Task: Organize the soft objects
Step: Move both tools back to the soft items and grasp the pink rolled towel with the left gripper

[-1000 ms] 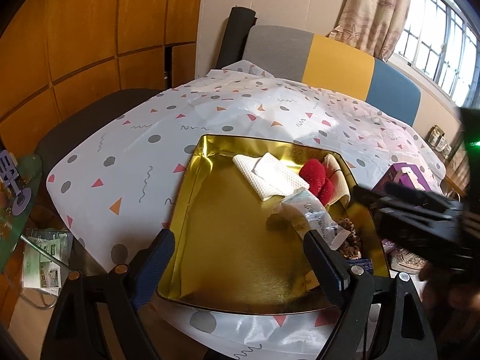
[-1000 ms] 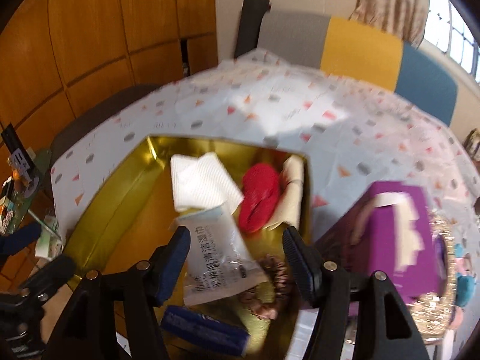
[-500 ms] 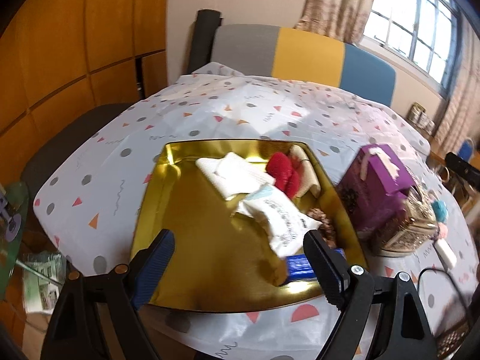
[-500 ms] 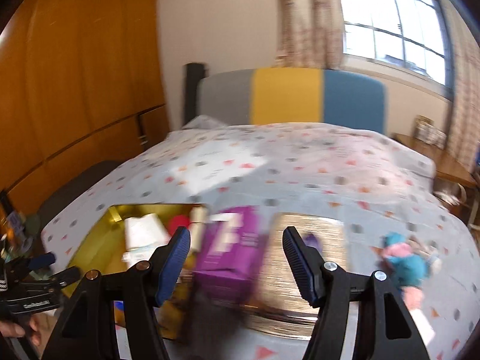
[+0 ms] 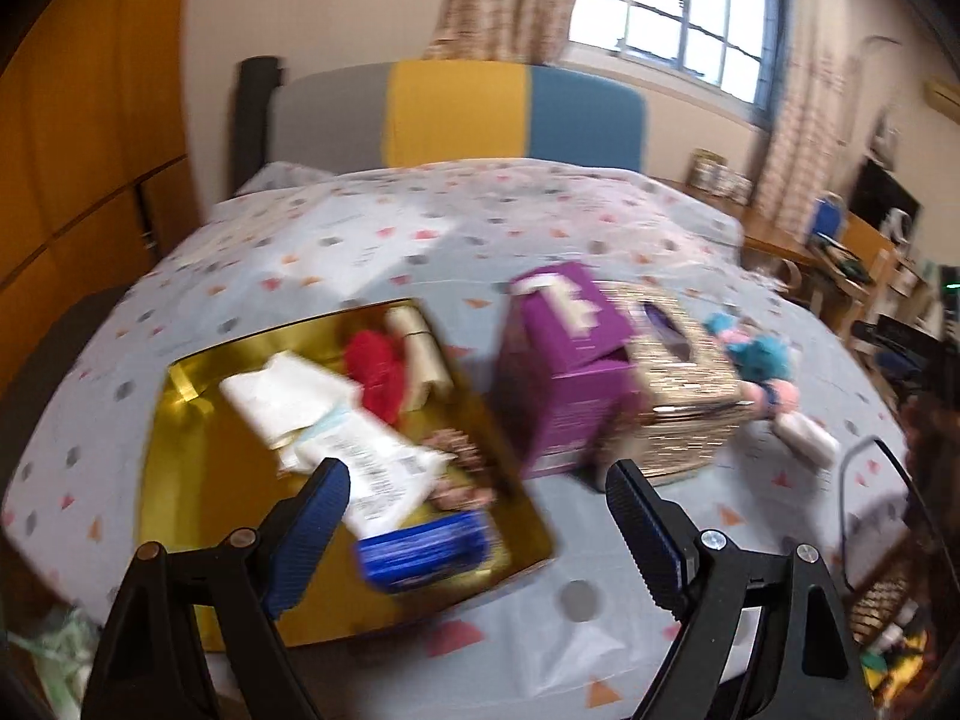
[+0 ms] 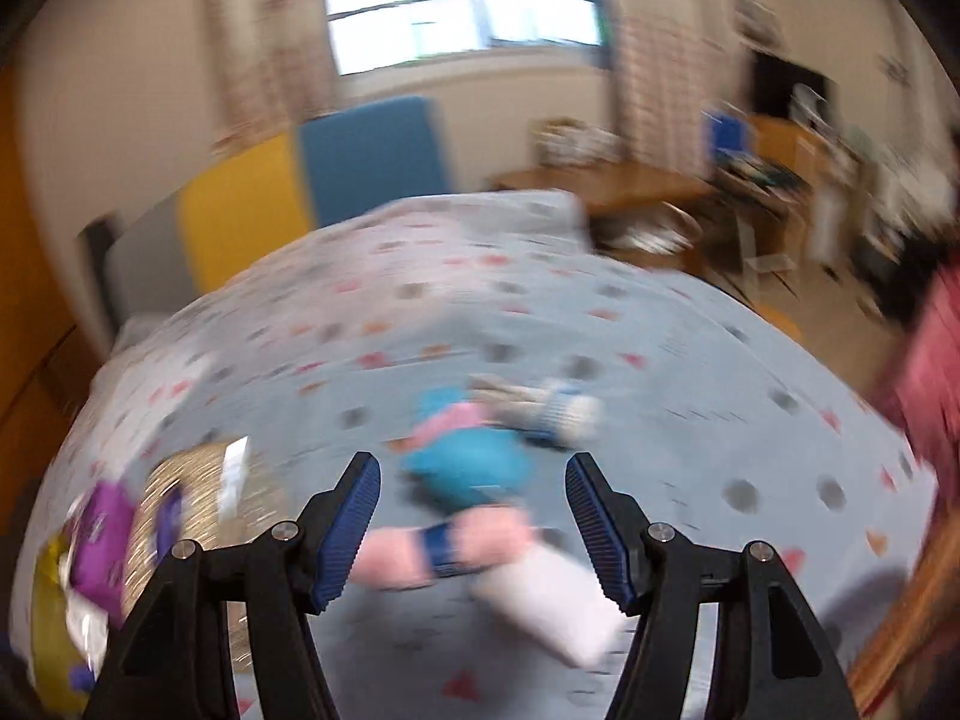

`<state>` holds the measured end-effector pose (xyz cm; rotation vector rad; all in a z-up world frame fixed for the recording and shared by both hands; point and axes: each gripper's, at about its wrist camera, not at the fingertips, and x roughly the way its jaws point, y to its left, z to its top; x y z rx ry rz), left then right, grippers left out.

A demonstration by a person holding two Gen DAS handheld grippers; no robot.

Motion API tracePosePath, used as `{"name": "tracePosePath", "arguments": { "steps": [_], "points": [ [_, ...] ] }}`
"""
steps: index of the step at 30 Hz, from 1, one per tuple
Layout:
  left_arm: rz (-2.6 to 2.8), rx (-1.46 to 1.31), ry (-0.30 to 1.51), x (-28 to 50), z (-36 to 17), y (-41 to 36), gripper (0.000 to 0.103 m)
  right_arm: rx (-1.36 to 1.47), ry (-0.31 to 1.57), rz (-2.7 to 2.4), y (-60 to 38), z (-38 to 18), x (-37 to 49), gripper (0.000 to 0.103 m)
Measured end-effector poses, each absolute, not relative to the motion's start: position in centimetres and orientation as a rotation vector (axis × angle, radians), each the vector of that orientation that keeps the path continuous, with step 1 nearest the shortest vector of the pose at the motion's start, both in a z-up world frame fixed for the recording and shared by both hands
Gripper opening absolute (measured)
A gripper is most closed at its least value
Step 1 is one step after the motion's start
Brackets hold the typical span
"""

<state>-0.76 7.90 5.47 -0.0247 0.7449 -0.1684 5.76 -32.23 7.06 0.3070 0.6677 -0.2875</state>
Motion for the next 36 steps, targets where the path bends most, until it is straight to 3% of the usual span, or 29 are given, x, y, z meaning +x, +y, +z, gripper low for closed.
{"name": "tracePosePath", "arguments": {
  "steps": [10,17,29,36],
  "points": [
    [-0.456,0.102,0.735,0.9,7.6,-2.1,0.086,0.553,0.673,-0.506,-41.9,3.7,3.5,0.065],
    [-0.648,0.242,0.753,2.7,8.3,-11.6,0.070,0.554,0.629,-0.464,-40.9,4.0,3.5,0.066],
    [-0.637,0.476,0.900,9.0,1.1,-23.8,0.070,0.717,0.595,-0.412,-42.7,3.3,2.7,0.066],
    [-0.626,0.645,0.931,11.9,-2.9,-28.4,0.076,0.752,0.601,-0.379,-42.8,2.9,2.8,0.066]
  ]
}}
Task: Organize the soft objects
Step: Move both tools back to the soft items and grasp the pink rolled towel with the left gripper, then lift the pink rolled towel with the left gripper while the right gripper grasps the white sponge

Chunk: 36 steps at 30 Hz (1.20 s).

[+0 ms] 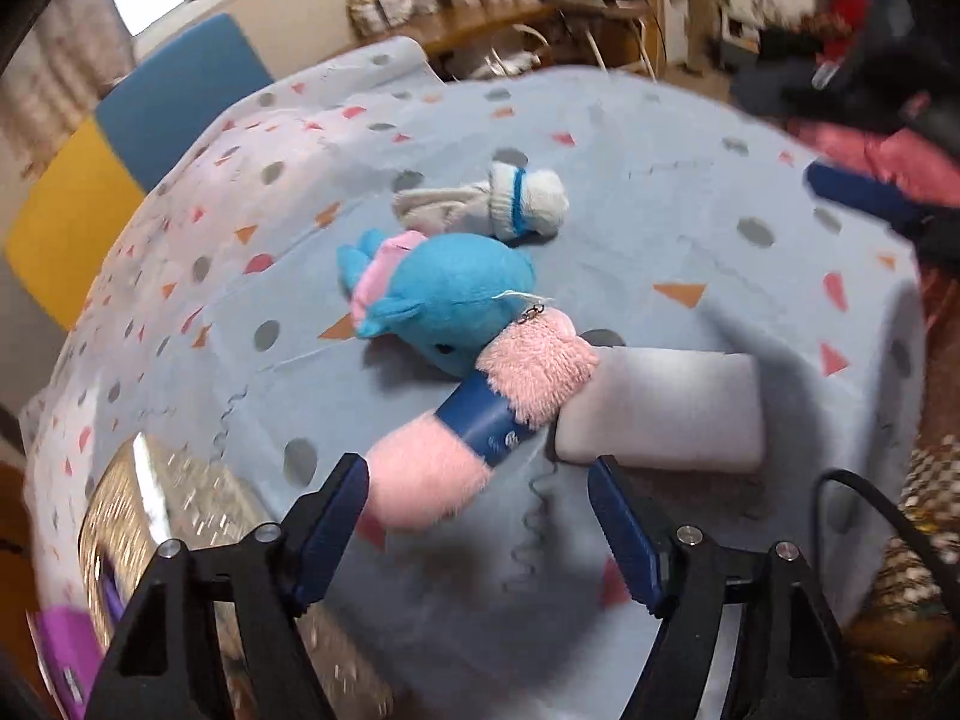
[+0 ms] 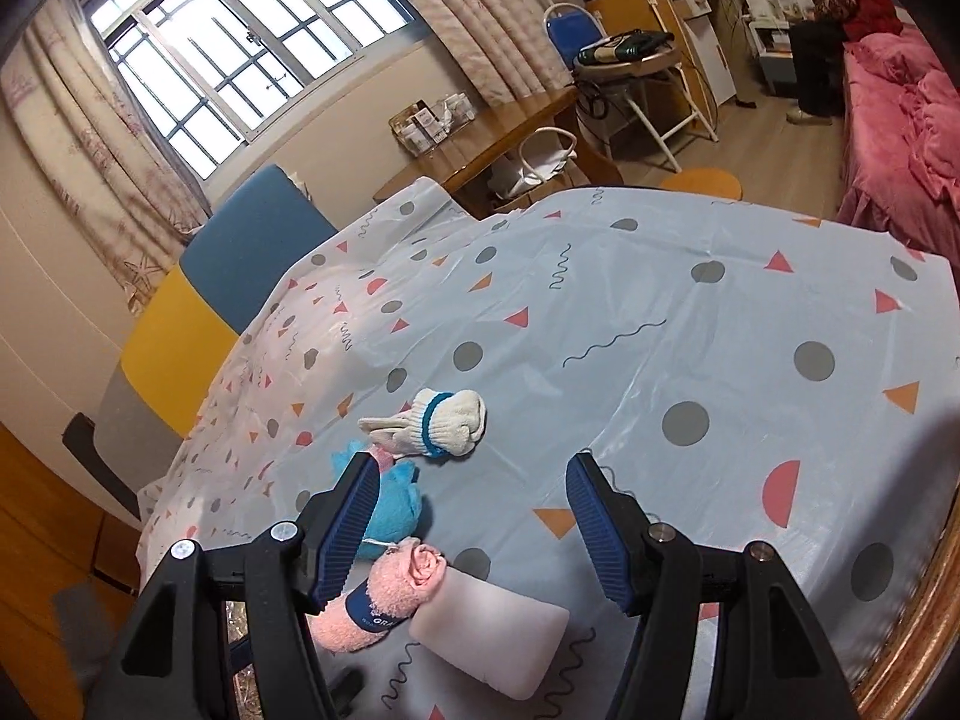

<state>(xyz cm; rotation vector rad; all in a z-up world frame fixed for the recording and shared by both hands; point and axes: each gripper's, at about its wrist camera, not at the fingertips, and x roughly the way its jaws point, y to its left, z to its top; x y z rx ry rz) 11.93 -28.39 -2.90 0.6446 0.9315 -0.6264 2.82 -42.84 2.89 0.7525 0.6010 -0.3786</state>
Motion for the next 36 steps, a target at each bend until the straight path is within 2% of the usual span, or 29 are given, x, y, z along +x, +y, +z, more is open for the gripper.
{"name": "tracePosePath", "arguments": {
  "steps": [5,10,12,13,15,24,30,36],
  "points": [
    [-0.610,0.683,0.969,14.6,-5.6,-30.0,0.077,0.780,0.604,-0.372,-43.1,2.6,2.8,0.066],
    [-0.614,0.539,1.043,17.1,-6.5,-29.3,0.075,0.790,0.607,-0.367,-43.2,2.4,2.8,0.066],
    [-0.613,0.484,1.088,17.4,-7.0,-28.9,0.064,0.786,0.609,-0.368,-43.2,2.4,2.9,0.066],
    [-0.611,0.481,1.098,17.3,-7.2,-28.8,0.062,0.785,0.611,-0.367,-43.1,2.4,2.9,0.066],
    [-0.653,0.479,1.084,16.2,-7.0,-28.8,0.049,0.781,0.612,-0.370,-43.1,2.5,2.9,0.066],
    [-0.677,0.424,1.127,10.4,-6.3,-25.9,0.047,0.781,0.638,-0.379,-43.2,2.2,3.2,0.066],
    [-0.700,0.427,1.111,6.5,-6.4,-23.7,0.047,0.728,0.866,-0.245,-42.5,0.7,6.6,0.066],
    [-0.682,0.425,1.091,5.6,-6.9,-22.1,0.047,0.504,1.118,0.010,-40.0,0.7,10.0,0.066]
  ]
}}
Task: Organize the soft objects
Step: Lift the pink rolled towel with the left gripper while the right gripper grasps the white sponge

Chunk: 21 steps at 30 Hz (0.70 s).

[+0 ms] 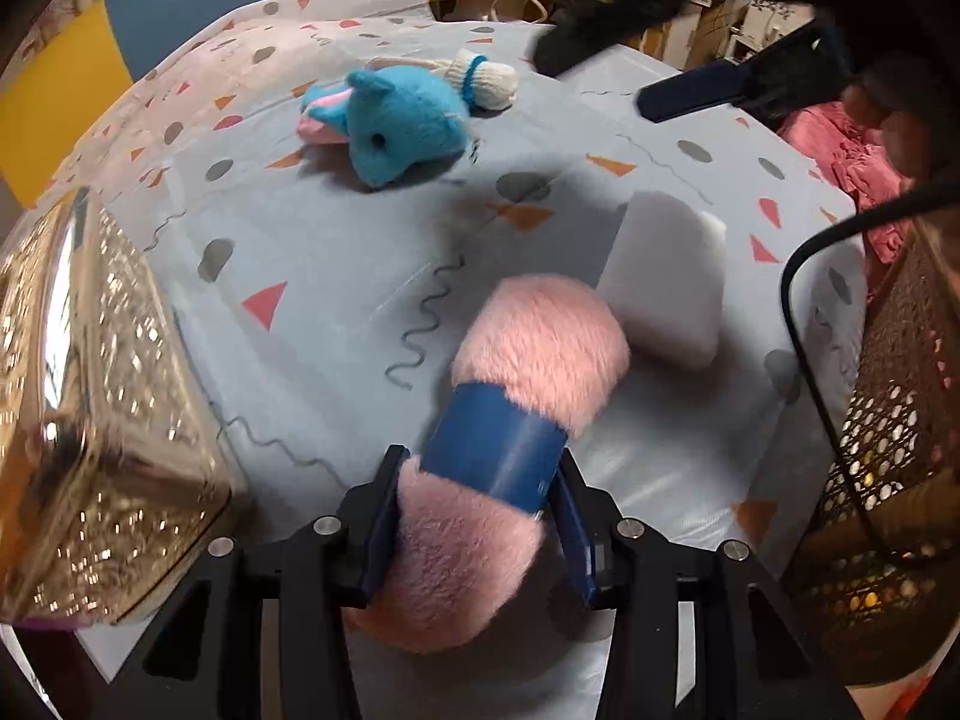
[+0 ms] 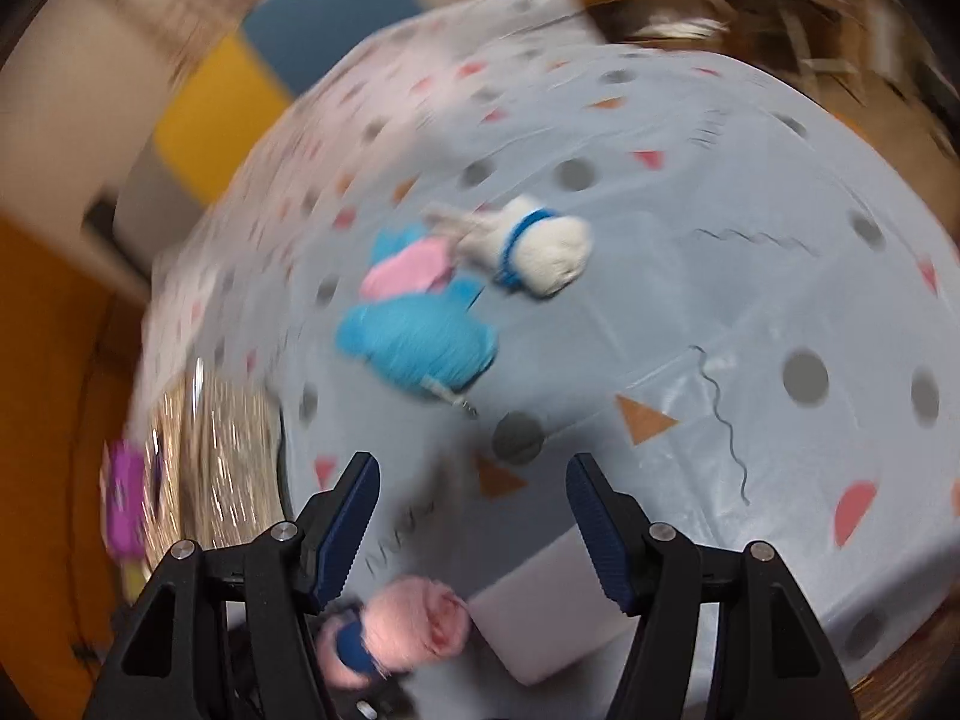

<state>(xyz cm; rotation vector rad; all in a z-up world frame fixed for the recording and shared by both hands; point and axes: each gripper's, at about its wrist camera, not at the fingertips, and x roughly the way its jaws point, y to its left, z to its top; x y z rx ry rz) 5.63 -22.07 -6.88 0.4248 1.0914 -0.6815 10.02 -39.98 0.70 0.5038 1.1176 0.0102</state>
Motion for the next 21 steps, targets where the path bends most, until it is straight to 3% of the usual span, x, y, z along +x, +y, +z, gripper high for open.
{"name": "tracePosePath", "arguments": {
  "steps": [7,13,16,21],
  "points": [
    [-0.667,0.361,1.070,5.6,-7.1,-20.6,0.041,0.329,1.327,-0.030,-39.1,0.1,9.0,0.066],
    [-0.675,0.332,1.065,4.8,-7.0,-19.5,0.038,0.521,1.440,-0.066,-39.2,-2.4,8.1,0.067],
    [-0.676,0.308,1.071,4.5,-7.0,-18.8,0.038,0.556,1.520,-0.125,-38.9,-4.4,8.3,0.079],
    [-0.684,0.272,1.064,3.9,-6.9,-17.6,0.038,0.573,1.481,-0.199,-38.7,-3.4,8.2,0.080]
  ]
}}
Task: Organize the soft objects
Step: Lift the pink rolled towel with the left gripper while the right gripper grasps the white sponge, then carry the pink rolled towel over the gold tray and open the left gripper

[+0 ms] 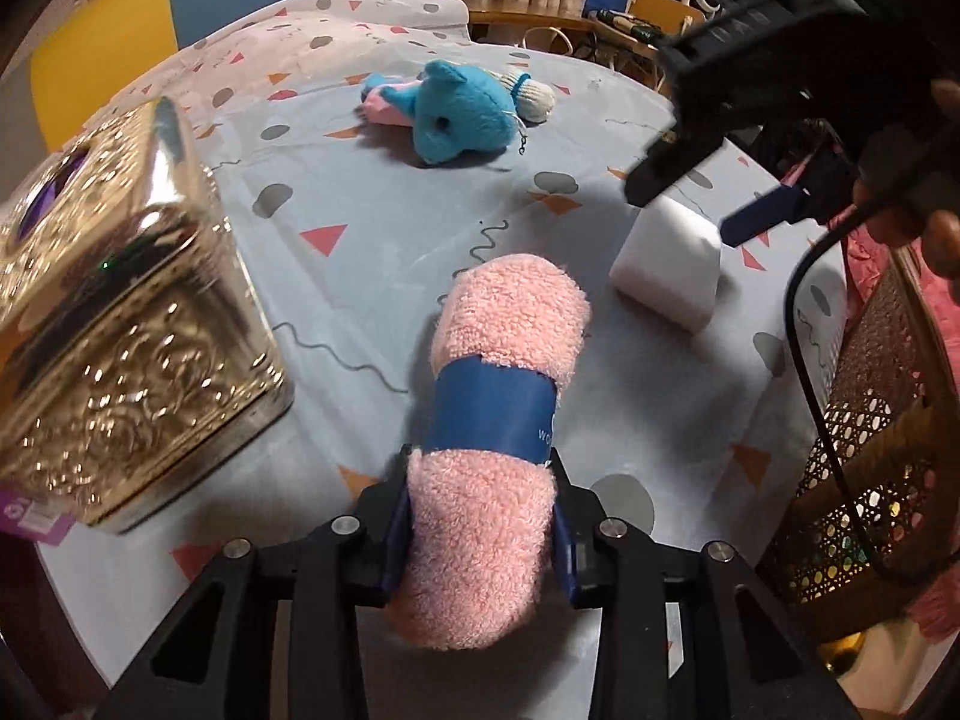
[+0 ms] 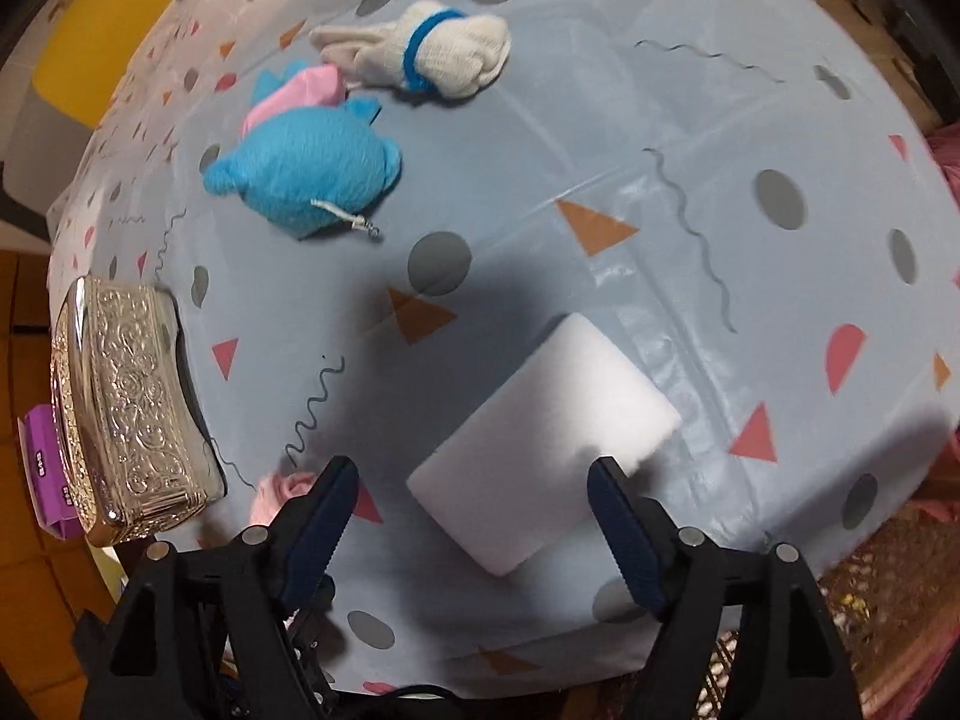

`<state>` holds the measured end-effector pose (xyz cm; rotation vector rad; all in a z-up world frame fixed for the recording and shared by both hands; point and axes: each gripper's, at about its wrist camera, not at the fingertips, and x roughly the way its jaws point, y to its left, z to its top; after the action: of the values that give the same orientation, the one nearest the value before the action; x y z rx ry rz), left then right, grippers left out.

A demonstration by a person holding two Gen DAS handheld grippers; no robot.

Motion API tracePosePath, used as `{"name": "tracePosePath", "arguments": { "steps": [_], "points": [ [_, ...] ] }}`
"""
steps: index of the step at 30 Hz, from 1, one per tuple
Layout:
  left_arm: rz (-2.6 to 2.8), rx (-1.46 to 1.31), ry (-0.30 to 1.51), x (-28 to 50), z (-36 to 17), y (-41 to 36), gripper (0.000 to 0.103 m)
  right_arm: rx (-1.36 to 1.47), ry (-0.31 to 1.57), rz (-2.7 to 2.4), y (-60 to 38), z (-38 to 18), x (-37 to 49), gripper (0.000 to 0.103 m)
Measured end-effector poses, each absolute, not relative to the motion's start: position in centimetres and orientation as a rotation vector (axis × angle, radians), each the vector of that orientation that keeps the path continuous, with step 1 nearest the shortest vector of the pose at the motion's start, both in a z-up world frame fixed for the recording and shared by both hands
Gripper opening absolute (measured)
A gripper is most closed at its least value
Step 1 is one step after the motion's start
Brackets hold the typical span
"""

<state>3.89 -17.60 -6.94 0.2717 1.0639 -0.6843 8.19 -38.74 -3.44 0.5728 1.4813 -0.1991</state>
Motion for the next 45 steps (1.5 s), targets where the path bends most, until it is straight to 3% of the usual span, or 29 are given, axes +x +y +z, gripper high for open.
{"name": "tracePosePath", "arguments": {
  "steps": [10,12,13,14,25,35,45],
  "points": [
    [-0.690,0.231,1.035,3.6,-7.1,-16.6,0.038,0.567,1.461,-0.386,-38.5,-5.8,9.2,0.082],
    [-0.691,0.226,1.032,3.3,-7.0,-16.4,0.038,0.532,1.460,-0.383,-37.9,-6.2,10.1,0.079],
    [-0.693,0.221,1.031,3.3,-7.0,-16.3,0.038,0.469,1.441,-0.401,-37.3,-6.1,10.6,0.065],
    [-0.694,0.218,1.030,3.1,-6.9,-16.2,0.038,0.414,1.422,-0.396,-36.8,-5.8,10.8,0.062],
    [-0.676,0.193,1.032,3.0,-6.2,-15.8,0.036,0.309,1.305,-0.368,-35.0,-5.6,9.7,0.064],
    [-0.688,0.158,0.936,3.9,-0.2,-16.3,0.035,0.330,1.282,-0.382,-35.4,-5.9,9.3,0.065],
    [-0.566,0.013,0.865,12.7,8.1,-14.0,0.035,0.307,1.277,-0.371,-35.4,-6.5,10.0,0.065]
  ]
}}
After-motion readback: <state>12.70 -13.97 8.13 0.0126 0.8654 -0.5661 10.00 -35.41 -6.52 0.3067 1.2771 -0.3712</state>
